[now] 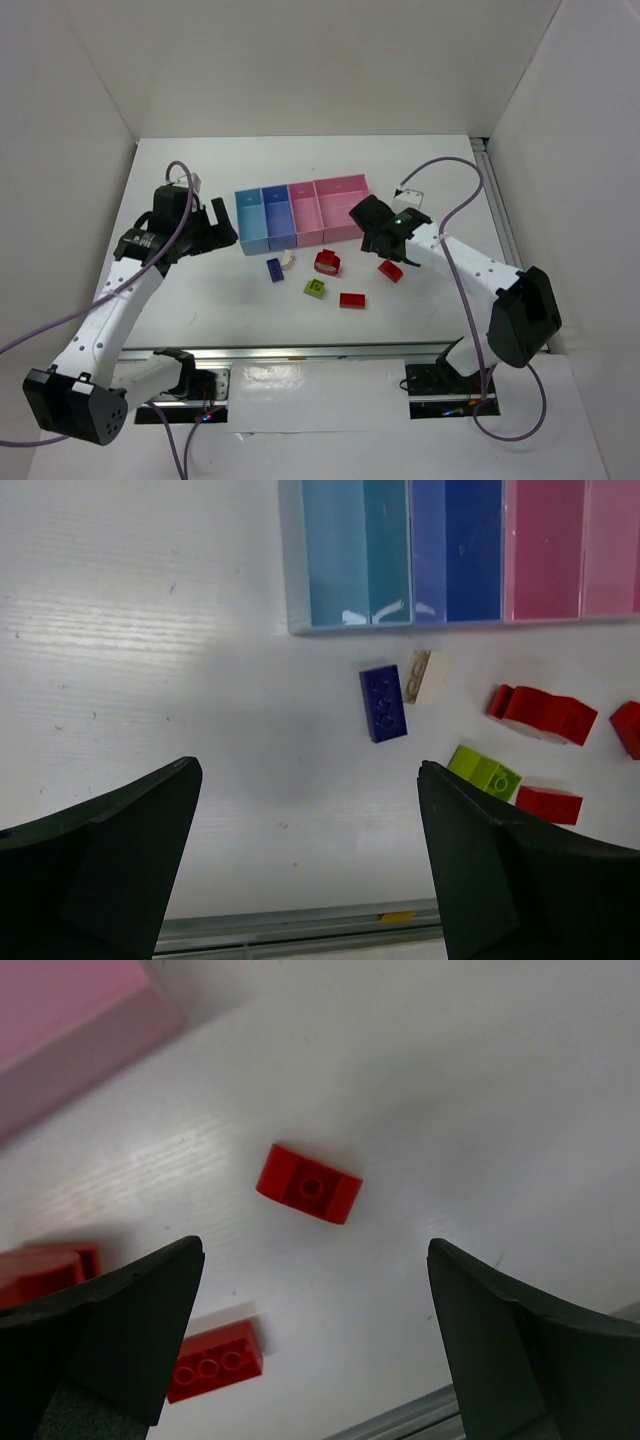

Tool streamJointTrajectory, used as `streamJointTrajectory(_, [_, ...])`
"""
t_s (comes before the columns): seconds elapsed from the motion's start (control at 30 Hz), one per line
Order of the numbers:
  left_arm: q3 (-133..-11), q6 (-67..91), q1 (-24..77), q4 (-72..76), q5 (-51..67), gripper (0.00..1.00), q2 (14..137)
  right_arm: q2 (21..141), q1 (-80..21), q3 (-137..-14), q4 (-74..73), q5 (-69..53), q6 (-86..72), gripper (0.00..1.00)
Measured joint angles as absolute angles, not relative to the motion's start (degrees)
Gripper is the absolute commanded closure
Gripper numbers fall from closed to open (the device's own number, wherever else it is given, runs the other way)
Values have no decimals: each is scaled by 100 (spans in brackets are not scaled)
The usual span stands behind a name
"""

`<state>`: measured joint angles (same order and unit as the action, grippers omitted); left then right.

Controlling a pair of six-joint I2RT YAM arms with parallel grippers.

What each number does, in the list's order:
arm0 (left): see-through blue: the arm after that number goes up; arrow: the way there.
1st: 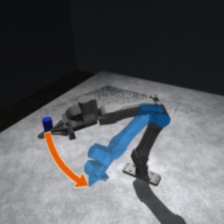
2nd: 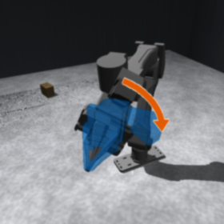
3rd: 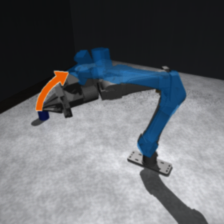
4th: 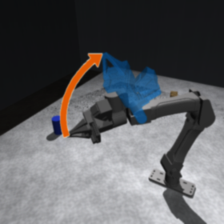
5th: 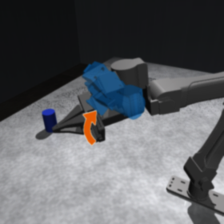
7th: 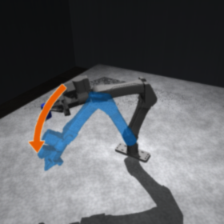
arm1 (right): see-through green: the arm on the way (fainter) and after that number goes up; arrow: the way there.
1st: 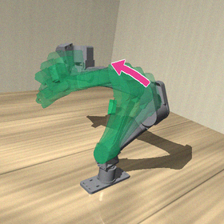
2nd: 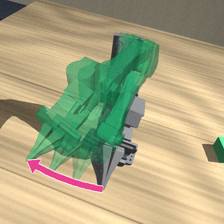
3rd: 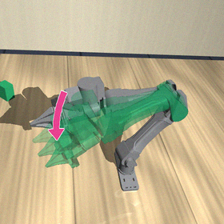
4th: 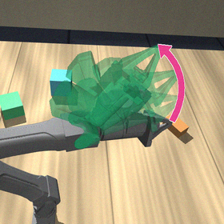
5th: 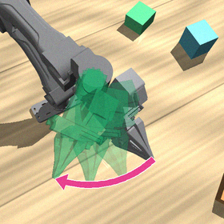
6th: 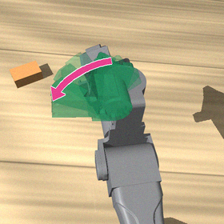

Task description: Sort the legos into containers by color

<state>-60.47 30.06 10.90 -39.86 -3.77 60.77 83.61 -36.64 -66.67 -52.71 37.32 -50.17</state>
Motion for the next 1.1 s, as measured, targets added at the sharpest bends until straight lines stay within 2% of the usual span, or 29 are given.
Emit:
streamJointTrajectory(0.13, [-5658, 2832, 1107, -4005, -185, 0, 5894, 8187, -4029, -6189, -5210, 3785, -5133, 0])
streamJointTrajectory(0.33, [-5266, 2958, 1219, -4027, -134, 0, 4912, 8125, -4565, -6058, -5214, 4042, -5492, 0])
streamJointTrajectory(0.47, [-5168, 3035, 1223, -3874, -189, 0, 4733, 8125, -5092, -6029, -5214, 4195, -5616, 0])
streamJointTrajectory(0.8, [-5148, 3050, 1557, -3863, -189, 0, 6099, 8405, -5854, -6029, -4453, 4005, -5127, 4])
streamJointTrajectory(1.0, [-5151, 3201, 1857, -3865, -285, 8, 6648, 8455, -6110, -6029, -3618, 3385, -4687, 6])
streamJointTrajectory(1.1, [-5148, 3352, 1868, -3894, -342, 8, 6700, 8473, -6106, -6029, -3236, 3105, -4641, 5])
